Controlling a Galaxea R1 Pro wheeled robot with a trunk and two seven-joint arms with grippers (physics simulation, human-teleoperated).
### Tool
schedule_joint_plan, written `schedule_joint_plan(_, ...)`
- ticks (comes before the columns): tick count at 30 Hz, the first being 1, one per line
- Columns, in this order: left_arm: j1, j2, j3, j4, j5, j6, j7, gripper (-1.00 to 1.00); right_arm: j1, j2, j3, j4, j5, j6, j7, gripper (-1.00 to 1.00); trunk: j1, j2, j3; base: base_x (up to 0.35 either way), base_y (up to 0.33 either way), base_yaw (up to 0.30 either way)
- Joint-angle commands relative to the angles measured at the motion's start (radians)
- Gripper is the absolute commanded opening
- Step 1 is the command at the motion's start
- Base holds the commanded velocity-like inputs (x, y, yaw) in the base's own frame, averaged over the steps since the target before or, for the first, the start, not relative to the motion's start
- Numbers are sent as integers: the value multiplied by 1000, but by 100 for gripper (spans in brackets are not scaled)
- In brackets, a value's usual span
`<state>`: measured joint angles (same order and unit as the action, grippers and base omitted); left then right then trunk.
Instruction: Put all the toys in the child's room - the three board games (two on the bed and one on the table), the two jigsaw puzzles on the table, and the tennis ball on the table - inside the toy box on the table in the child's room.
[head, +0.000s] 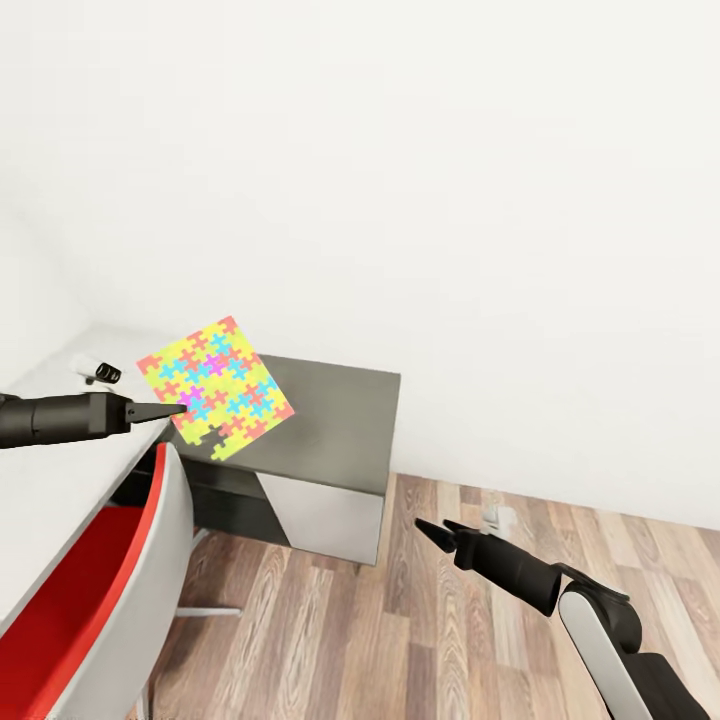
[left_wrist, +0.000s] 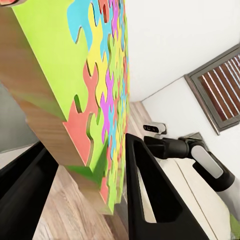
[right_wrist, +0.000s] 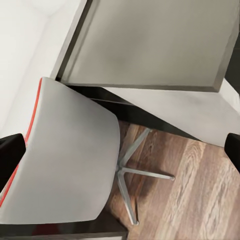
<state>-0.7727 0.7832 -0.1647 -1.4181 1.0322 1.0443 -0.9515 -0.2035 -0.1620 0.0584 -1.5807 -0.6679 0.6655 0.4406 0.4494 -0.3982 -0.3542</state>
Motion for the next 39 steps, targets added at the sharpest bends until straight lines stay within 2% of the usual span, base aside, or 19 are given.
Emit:
schedule_joint_plan(1,-2,1,-2,1,0,3,-4,-100,-1,-1,0,-1,-4,5,0,100,1,-2,0,0,0,186)
schedule_joint_plan(9,-2,5,-1,1,-1,3,-39,-100,-1,0,-1,-1,-4,5,0,100,1,-2,11,9,-41,186)
schedule_joint_plan(14,-2,28,2,0,-2,3,-42,-100,-1,-1,-5,-1,-4,6,4,100,1,-2,17,5,-11,186)
schedule_joint_plan(17,-3,53,6,0,-2,3,-42,-100,-5,-2,-8,-1,-4,10,8,100,1,-2,22,1,-2,186)
schedule_joint_plan(19,-4,85,17,-2,-1,3,-44,-100,-22,-2,-10,-1,-4,21,9,100,1,-2,24,0,-1,186)
schedule_joint_plan(21,-4,116,26,-6,1,3,-51,-100,-60,-3,-11,-1,-4,61,7,100,1,-2,27,0,0,186)
schedule_joint_plan(22,-5,123,28,-6,2,3,-53,-100,-73,-3,-11,-1,-4,78,6,100,1,-2,28,0,0,186)
schedule_joint_plan(27,-5,179,34,-9,9,3,-73,-100,-225,6,-10,-1,-4,240,-8,100,1,-2,35,0,0,186)
schedule_joint_plan(29,-5,209,42,-10,11,3,-85,-100,-302,12,-5,0,-4,312,-44,100,1,-2,38,0,0,186)
schedule_joint_plan(34,-5,260,52,-10,12,3,-122,-100,-411,23,0,1,-11,378,-140,100,1,-2,45,0,0,186)
schedule_joint_plan(39,-5,305,54,-10,13,3,-158,-100,-447,36,1,2,-15,382,-166,100,1,-2,52,0,0,186)
